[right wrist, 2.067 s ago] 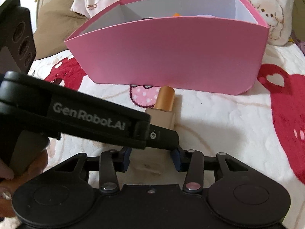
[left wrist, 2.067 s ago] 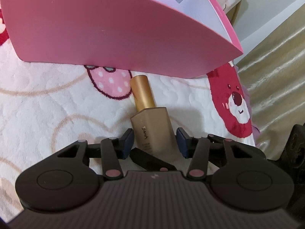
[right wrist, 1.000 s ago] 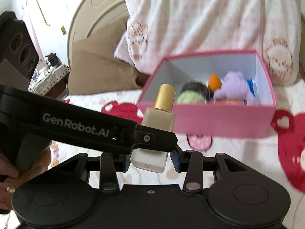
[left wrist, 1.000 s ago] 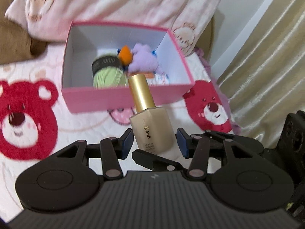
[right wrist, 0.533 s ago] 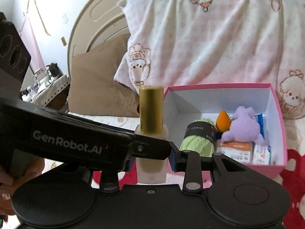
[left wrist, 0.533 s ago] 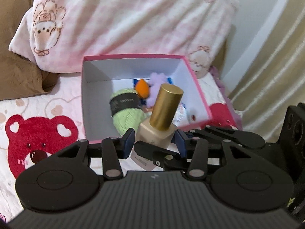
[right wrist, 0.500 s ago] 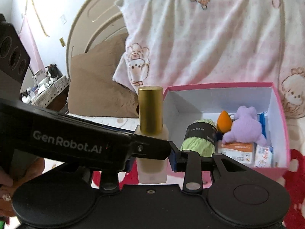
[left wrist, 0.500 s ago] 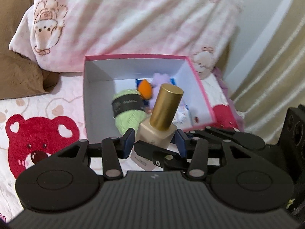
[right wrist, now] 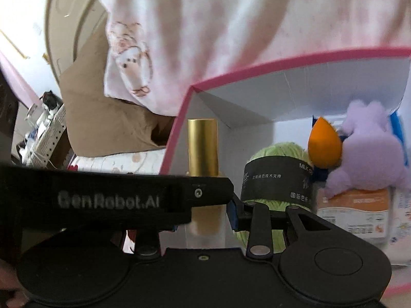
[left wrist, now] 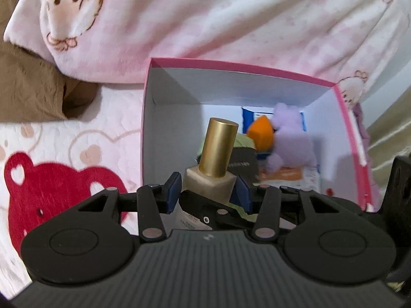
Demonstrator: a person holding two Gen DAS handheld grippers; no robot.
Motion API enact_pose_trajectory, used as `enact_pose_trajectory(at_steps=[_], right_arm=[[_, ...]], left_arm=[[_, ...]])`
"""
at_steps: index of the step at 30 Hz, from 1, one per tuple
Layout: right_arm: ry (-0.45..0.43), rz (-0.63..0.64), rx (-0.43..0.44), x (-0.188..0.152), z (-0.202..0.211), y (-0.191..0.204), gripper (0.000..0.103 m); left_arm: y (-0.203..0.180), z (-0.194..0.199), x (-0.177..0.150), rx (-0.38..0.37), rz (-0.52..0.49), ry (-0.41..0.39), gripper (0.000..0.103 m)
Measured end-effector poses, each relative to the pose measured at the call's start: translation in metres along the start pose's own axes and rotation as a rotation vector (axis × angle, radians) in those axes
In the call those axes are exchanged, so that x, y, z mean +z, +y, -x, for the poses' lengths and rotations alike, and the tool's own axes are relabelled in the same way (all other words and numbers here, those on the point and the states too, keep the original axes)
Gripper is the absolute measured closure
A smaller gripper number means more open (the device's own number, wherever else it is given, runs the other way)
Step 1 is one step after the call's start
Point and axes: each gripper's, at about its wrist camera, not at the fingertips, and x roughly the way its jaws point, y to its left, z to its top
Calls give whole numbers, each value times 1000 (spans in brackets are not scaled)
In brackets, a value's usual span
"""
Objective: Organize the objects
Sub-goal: 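Carry the foundation bottle with the left tool into the pink box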
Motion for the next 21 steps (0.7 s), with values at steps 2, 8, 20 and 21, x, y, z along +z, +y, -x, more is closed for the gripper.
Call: enact_pose_trajectory(at_steps=[2,8,20,21], right_arm=[[2,-20,7,3,-7,-3,63],[2,-40,-5,1,-20,-13,63],[17,-54,-75,7,-28,-6,56],[6,-50,-65,7,-26,-4,57]], left_arm=[[-1,-5,4,17,-16,-3,58],[-1,-21,7,31,17,4,59],[10,-20,10,-26,91,-105,42],[11,-18,10,-37,91,-118,42]])
